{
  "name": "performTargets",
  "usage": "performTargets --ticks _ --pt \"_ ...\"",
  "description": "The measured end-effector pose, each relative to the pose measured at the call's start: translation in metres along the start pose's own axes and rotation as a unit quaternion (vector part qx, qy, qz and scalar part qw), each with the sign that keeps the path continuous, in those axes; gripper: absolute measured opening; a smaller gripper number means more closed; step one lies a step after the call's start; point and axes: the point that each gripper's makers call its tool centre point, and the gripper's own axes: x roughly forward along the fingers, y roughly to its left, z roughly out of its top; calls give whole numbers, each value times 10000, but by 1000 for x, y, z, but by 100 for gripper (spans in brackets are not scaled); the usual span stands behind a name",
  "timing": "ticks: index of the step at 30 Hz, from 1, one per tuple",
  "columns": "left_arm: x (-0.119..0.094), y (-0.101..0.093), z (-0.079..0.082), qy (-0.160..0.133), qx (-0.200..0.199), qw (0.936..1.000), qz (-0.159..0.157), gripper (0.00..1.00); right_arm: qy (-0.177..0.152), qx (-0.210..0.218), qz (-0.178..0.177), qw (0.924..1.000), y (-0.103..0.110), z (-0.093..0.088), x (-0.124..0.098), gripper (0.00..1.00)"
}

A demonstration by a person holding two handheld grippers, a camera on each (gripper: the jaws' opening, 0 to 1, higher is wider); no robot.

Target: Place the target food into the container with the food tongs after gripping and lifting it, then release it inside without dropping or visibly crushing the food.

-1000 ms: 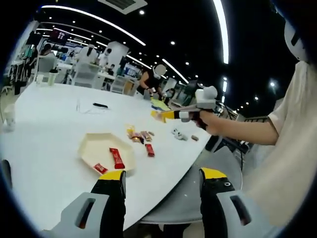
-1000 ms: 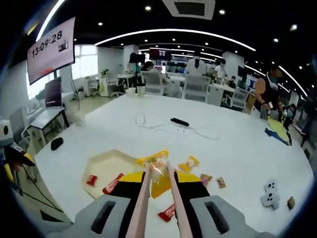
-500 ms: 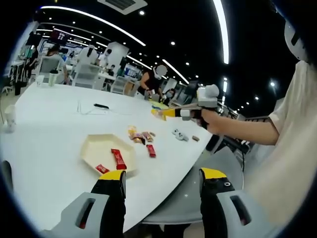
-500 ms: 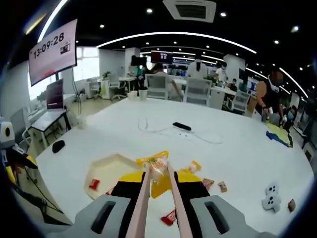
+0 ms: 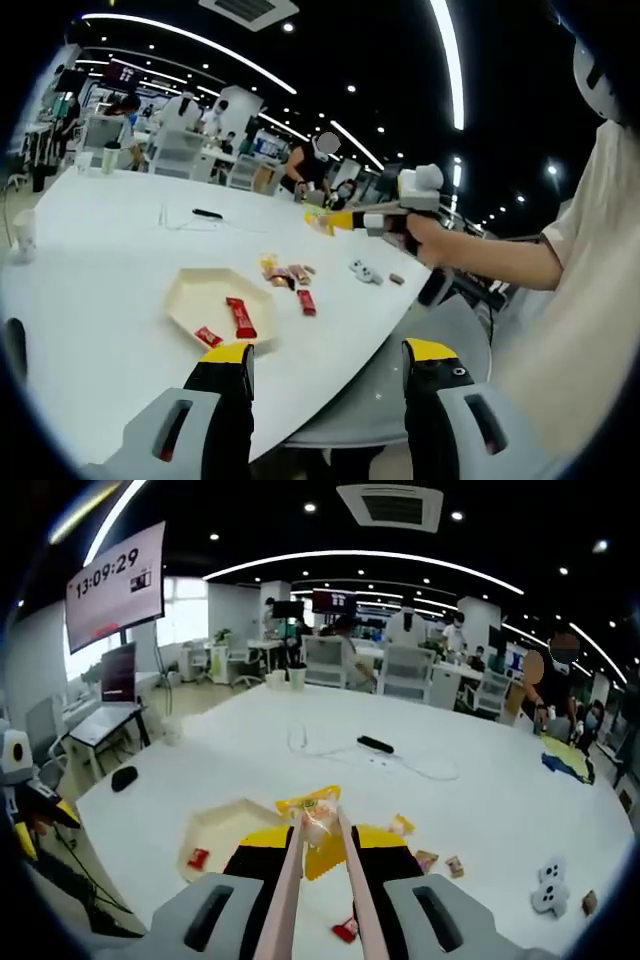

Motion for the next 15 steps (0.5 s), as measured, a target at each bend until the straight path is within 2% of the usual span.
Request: performTargets --ticks 15 --pt "-6 6 1 -71 -33 9999 109 60 -48 -109 245 9996 23 8 10 21"
